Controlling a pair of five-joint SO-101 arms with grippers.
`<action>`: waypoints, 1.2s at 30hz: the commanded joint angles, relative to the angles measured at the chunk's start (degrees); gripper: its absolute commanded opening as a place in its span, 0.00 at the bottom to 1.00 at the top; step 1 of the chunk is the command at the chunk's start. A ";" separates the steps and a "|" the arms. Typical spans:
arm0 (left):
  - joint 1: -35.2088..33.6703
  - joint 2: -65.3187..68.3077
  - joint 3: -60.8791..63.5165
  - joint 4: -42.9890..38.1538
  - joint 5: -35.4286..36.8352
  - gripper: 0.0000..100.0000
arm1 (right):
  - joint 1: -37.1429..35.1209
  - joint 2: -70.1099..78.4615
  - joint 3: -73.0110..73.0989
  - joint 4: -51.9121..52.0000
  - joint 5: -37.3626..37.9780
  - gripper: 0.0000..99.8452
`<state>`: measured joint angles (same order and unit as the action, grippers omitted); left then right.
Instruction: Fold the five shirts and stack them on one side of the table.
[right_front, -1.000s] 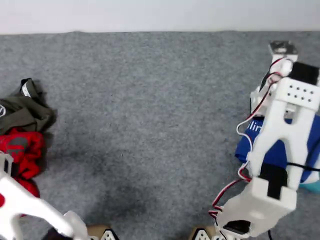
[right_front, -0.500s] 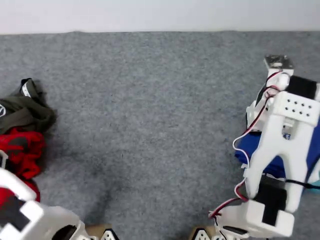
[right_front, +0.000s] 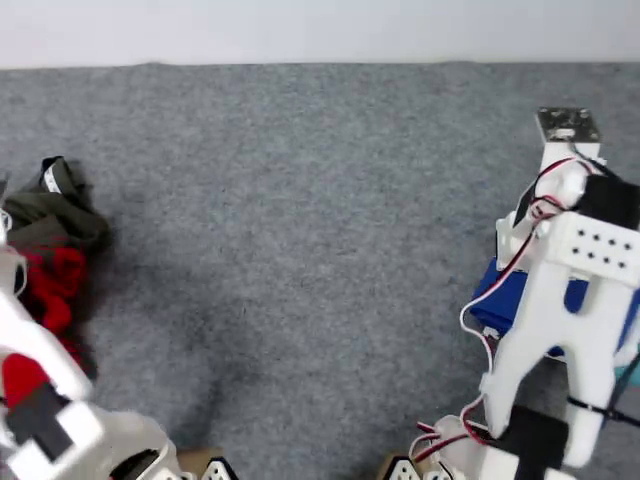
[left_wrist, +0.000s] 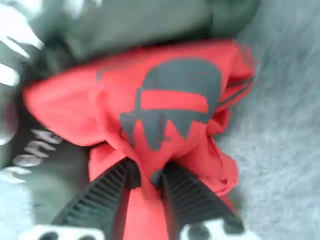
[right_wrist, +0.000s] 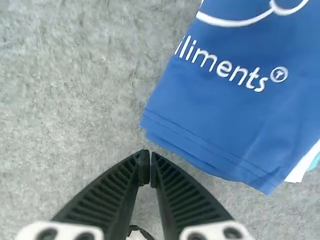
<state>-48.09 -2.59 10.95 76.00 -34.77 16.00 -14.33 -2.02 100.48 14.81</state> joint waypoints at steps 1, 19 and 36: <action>4.31 -13.71 -4.53 2.11 3.96 0.00 | -0.22 -5.58 -0.62 2.24 -0.18 0.01; 52.04 -32.09 -5.14 1.76 21.71 0.00 | -0.22 -8.40 -0.44 2.42 -0.18 0.01; 29.89 -17.23 19.21 2.20 11.69 0.17 | -8.04 -6.81 0.62 2.07 -0.18 0.01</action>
<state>-14.15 -19.65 35.30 74.24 -20.53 12.40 -19.96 -1.49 100.57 14.81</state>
